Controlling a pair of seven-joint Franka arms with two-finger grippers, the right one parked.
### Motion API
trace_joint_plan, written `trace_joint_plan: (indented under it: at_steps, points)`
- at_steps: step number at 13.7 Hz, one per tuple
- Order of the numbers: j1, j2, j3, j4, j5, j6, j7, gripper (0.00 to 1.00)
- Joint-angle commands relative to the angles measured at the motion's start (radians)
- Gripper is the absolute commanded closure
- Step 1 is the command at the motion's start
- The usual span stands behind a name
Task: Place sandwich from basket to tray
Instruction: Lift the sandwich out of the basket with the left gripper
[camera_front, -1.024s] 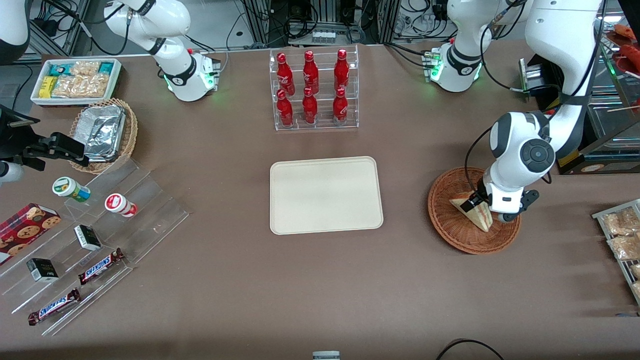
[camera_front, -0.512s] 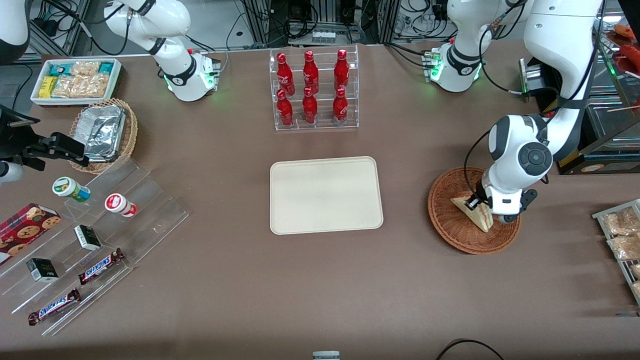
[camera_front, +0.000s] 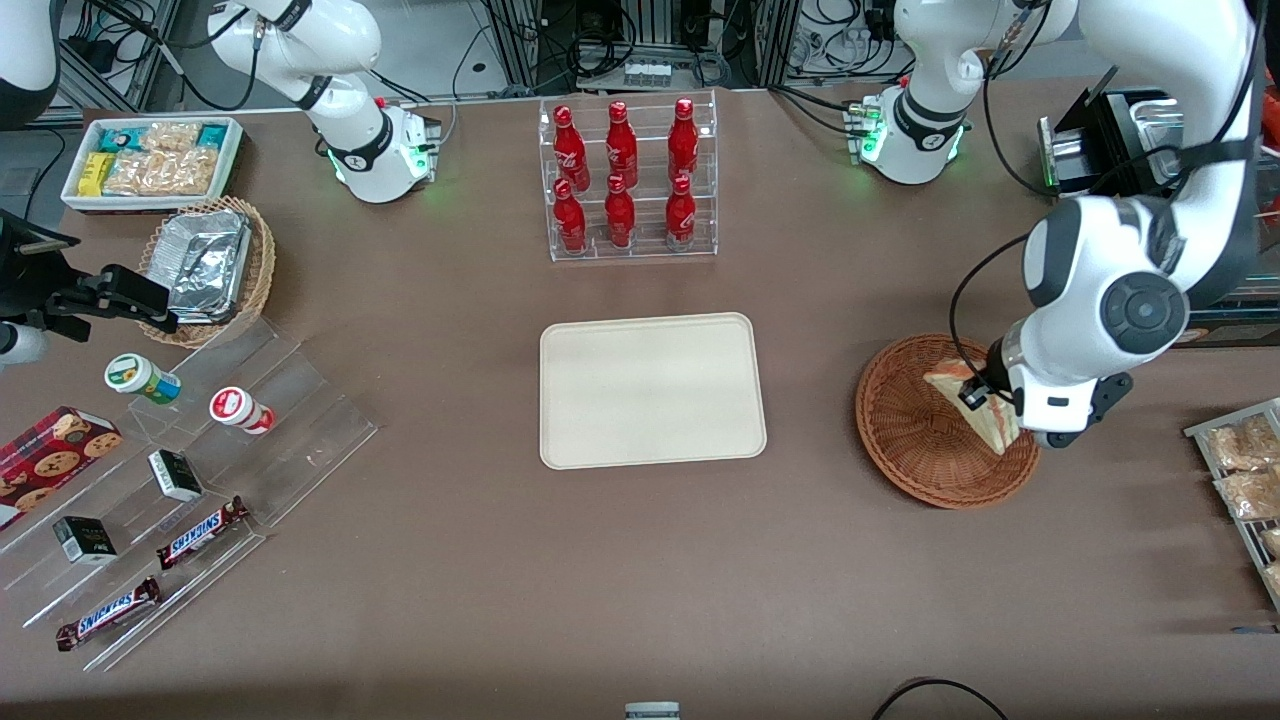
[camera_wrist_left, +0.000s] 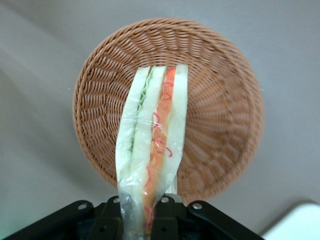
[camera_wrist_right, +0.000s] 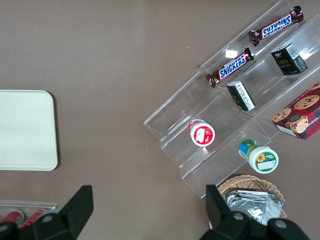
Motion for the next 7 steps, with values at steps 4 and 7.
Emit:
trace_joint_plan:
  at_steps: [4,7]
  points:
    - [-0.032,0.036,-0.191,0.154,-0.006,-0.081,0.013,1.00]
    - [-0.070,0.083,-0.284,0.203,-0.006,-0.039,0.009,1.00]
